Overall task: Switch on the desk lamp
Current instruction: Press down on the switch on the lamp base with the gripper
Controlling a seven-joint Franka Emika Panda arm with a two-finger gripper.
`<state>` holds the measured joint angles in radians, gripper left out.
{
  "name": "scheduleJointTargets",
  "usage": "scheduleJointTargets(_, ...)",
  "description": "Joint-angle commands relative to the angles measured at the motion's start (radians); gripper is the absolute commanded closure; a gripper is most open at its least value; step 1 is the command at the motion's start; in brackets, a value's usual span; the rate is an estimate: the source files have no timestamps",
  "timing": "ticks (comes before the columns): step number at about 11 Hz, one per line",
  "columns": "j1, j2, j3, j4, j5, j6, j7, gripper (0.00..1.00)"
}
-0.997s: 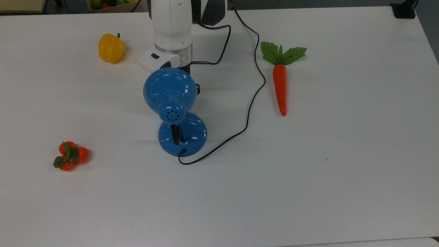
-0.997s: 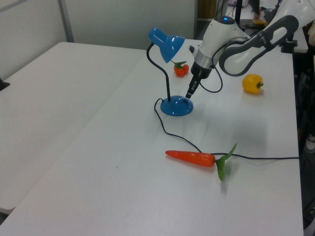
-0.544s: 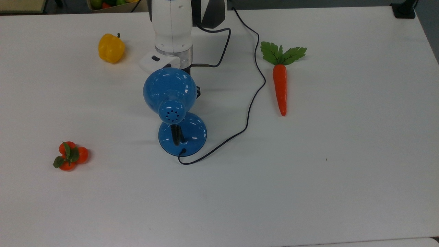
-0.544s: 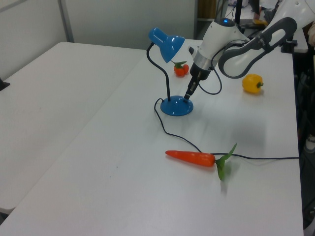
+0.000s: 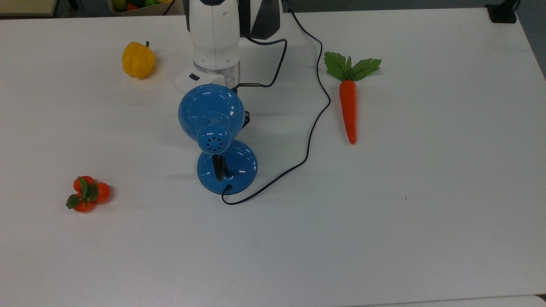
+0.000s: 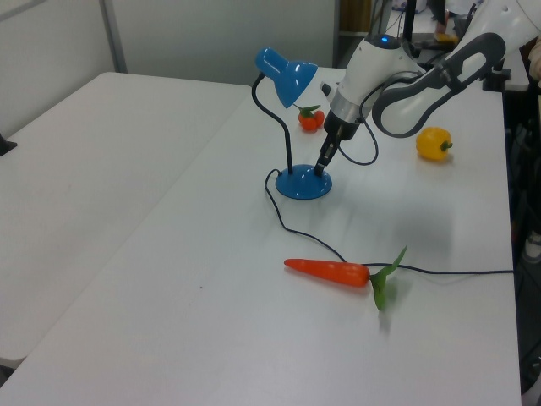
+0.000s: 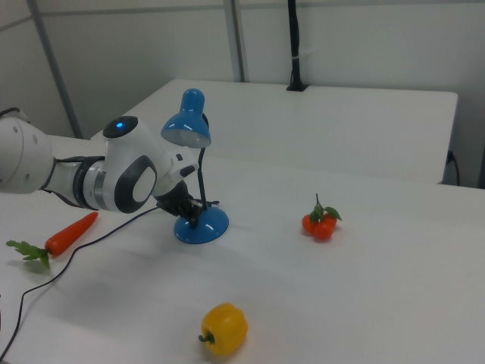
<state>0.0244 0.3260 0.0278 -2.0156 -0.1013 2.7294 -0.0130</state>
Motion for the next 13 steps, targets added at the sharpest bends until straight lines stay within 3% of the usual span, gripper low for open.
scheduleJointTargets(1,0.005,0.036,0.003,0.017,-0.009,0.081,0.013,1.0)
scheduleJointTargets(13,0.005,0.05,0.009,0.028,-0.025,0.09,0.007,1.0)
